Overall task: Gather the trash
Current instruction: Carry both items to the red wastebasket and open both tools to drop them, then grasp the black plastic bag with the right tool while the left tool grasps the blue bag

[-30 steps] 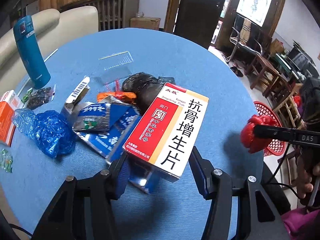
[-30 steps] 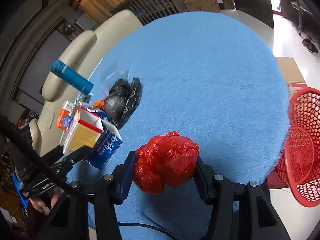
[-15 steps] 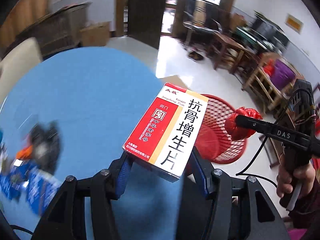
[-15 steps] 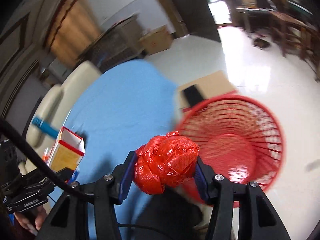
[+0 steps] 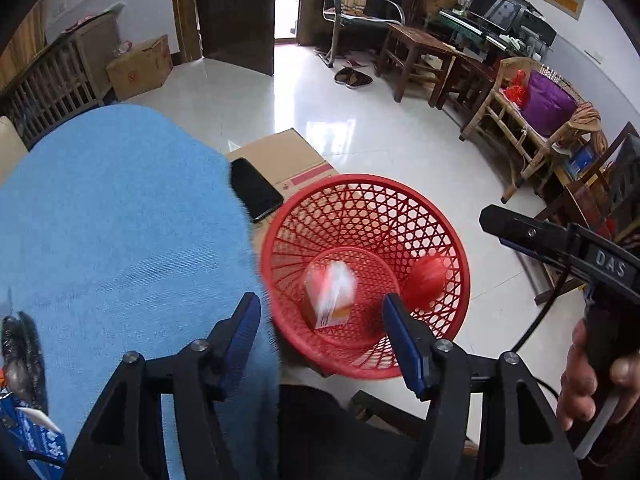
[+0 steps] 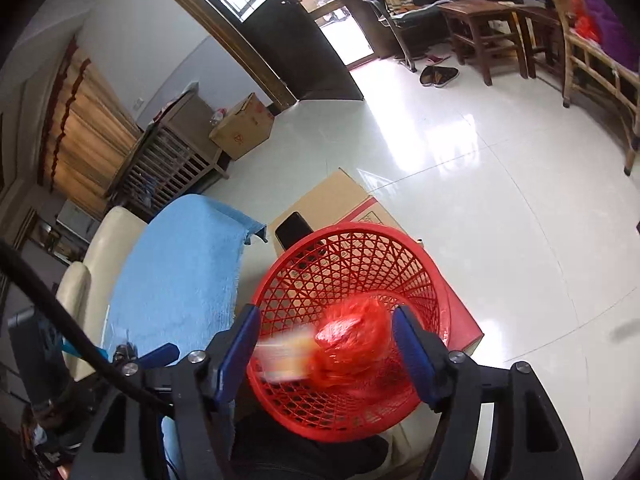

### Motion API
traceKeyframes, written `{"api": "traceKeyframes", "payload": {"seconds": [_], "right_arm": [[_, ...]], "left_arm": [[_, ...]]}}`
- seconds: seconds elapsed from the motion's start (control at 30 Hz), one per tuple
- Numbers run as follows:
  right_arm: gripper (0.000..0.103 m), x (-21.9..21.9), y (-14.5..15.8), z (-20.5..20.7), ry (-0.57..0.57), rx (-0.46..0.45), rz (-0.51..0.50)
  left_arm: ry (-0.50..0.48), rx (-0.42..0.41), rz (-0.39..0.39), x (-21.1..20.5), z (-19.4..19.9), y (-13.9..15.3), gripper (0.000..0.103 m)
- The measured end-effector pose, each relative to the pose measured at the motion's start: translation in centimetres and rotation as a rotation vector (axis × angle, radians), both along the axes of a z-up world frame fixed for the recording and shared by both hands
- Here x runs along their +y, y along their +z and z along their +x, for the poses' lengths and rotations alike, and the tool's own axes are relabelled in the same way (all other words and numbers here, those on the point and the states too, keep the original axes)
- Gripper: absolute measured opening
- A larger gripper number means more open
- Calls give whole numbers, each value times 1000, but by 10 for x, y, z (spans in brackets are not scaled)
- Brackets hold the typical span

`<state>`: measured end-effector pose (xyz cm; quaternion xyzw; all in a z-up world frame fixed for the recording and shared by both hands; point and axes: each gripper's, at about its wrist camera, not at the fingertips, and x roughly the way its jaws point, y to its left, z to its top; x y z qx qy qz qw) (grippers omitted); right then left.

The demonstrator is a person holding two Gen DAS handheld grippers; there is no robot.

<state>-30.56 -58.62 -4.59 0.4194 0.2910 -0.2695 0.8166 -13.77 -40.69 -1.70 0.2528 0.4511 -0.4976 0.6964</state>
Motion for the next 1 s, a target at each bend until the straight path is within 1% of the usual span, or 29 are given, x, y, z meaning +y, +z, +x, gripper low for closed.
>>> {"api": "traceKeyframes", "payload": {"seconds": [0.13, 0.2, 0.3, 0.43, 0.5, 0.6, 0.67, 0.73, 0.87, 1.0], "right_arm": [[72, 4, 4, 0, 19, 3, -23], [72, 9, 6, 3, 33, -6, -27], [72, 24, 16, 11, 65, -9, -51], [72, 49, 30, 36, 146, -6, -71], [72, 68, 38, 58, 204, 6, -82], [72, 99, 50, 95, 304, 19, -91], [72, 128, 59, 126, 392, 36, -109], [72, 156, 64, 160, 495, 50, -103], [72, 202, 65, 221, 617, 83, -110], [72, 236, 57, 275, 703, 100, -98]], "left_arm": [[43, -29, -22, 32, 7, 11, 64], [69, -55, -21, 51, 9, 10, 64], [143, -84, -23, 99, 15, 12, 65], [264, -119, -37, 161, 27, 20, 65], [349, -156, -44, 202, 36, 26, 69], [458, -222, -44, 254, 49, 30, 71], [542, -240, -44, 291, 62, 33, 71], [635, -249, -46, 328, 76, 35, 72], [792, -247, -60, 388, 105, 35, 73], [899, -197, -91, 418, 130, 32, 73]]}}
